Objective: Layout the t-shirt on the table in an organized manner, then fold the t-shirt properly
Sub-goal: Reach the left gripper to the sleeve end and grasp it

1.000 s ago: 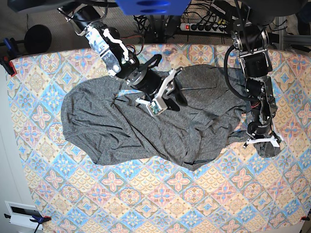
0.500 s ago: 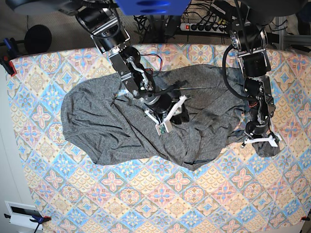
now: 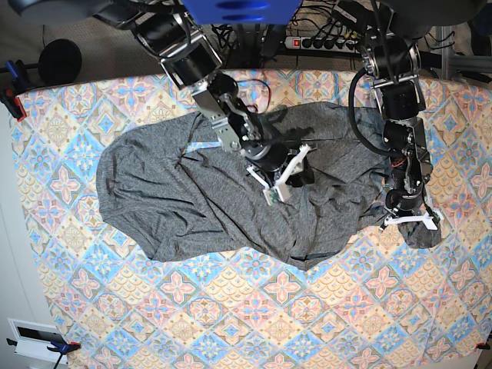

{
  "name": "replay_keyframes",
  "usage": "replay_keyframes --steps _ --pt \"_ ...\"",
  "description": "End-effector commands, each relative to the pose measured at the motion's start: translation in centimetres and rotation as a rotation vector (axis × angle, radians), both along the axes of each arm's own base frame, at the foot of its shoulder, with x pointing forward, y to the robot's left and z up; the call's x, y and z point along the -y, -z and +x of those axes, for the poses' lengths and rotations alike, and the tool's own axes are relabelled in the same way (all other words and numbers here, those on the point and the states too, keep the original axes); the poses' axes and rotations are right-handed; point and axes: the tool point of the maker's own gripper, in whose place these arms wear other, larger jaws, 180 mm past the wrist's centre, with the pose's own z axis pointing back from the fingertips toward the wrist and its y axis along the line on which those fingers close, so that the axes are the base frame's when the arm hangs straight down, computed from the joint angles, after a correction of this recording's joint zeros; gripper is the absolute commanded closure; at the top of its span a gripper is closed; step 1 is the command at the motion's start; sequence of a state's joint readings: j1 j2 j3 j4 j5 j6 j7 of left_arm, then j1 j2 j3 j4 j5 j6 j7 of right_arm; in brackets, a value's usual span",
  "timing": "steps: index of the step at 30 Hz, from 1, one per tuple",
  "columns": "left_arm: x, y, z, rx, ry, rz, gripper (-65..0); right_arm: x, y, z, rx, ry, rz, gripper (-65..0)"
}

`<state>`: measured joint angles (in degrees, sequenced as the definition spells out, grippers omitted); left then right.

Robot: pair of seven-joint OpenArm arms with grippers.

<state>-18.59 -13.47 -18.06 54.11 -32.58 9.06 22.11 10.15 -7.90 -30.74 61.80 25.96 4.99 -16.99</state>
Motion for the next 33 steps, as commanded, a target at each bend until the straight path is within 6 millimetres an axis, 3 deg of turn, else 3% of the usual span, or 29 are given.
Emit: replay_keyframes --steps 1,4,10,15,17,20,25,28,31,33 --pt "-0.2 -1.4 1.1 0.036 0.005 0.006 0.0 -0.5 -2.3 2.0 0.058 0.010 0.023 -16.0" --pt "0.4 -1.3 1.2 0.035 0.013 -0.001 0.0 -0.7 -2.4 1.9 0.060 0.011 0.029 -16.0" --pt "4.0 -1.1 2.3 0.023 0.117 0.023 0.0 -2.4 -2.1 0.2 0.059 -0.061 0.013 -16.0" --pt "8.6 -6.4 8.0 0.132 0.223 0.057 0.0 -3.8 -1.9 -1.2 0.063 -0.123 -0.002 -16.0" --pt "10.3 -9.5 10.5 0.187 0.250 0.091 0.0 -3.9 -1.8 -1.3 0.062 -0.125 -0.003 -16.0" --pt "12.6 -11.7 13.6 0.189 0.288 0.150 0.0 -3.9 -1.4 -1.6 0.039 -0.140 -0.021 -16.0" --pt "14.0 -13.6 17.3 0.246 0.283 0.313 0.0 -3.8 -1.1 -1.9 0.019 -0.152 -0.035 -16.0" --pt "14.4 -14.3 18.3 0.279 0.292 0.408 0.0 -3.8 -1.1 -1.9 0.019 -0.152 -0.035 -16.0" --pt "14.0 -16.5 19.4 0.312 0.285 0.482 0.0 -3.8 -1.1 -1.9 0.019 -0.152 -0.035 -16.0" --pt "12.6 -18.0 19.7 0.306 0.228 0.527 0.0 -3.8 -1.1 -1.9 0.019 -0.152 -0.035 -16.0"
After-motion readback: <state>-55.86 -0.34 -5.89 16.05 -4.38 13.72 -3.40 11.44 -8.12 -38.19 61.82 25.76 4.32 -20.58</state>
